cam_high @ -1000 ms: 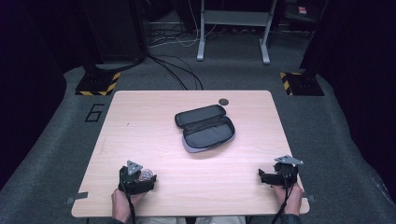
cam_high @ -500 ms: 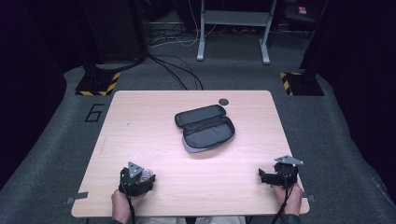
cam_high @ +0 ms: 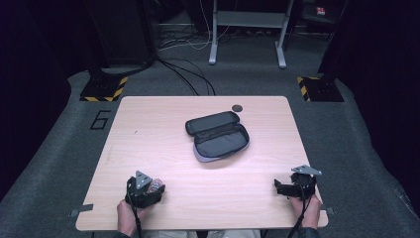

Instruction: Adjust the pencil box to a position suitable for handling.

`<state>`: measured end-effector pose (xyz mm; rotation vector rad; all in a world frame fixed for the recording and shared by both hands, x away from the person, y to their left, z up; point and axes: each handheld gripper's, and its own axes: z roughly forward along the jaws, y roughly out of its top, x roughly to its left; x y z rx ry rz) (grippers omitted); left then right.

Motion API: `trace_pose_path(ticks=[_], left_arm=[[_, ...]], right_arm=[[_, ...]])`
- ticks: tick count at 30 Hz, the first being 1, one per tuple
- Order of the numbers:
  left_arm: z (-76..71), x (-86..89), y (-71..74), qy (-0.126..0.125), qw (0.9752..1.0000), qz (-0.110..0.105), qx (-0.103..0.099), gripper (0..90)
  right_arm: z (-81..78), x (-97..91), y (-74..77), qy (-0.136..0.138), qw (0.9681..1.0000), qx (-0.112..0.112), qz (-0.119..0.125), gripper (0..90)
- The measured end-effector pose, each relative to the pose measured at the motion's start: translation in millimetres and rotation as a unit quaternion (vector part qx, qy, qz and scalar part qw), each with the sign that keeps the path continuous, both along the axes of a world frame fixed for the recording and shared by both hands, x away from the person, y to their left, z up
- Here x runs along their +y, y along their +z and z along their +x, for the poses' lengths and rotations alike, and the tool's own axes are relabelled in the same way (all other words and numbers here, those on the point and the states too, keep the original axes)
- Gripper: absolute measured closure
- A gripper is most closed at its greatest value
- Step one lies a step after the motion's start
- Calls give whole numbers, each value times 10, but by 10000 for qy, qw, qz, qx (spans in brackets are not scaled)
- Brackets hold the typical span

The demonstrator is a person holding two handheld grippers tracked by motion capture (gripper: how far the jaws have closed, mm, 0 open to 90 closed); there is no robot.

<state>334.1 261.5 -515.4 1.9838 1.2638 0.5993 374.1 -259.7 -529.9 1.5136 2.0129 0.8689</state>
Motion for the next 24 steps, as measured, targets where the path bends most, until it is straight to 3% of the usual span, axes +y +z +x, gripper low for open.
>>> trace_pose_path(ticks=[12,18,21,22,23,24], left_arm=[[67,-40,217,-604,9981,106,-113,396],[120,-121,241,-982,9950,107,-118,396],[133,-174,241,-1218,9925,74,-48,396],[146,-180,245,-1321,9911,157,-74,395],[139,-209,231,-1303,9915,36,-46,395],[148,-205,245,-1402,9900,131,-4,395]], right_arm=[[0,0,0,0,10000,-1,2,26],[1,0,0,1,10000,-1,2,25],[1,0,0,1,10000,-2,3,26],[1,0,0,1,10000,0,3,26],[1,0,0,0,10000,-1,2,26],[1,0,0,-1,10000,-1,3,26]])
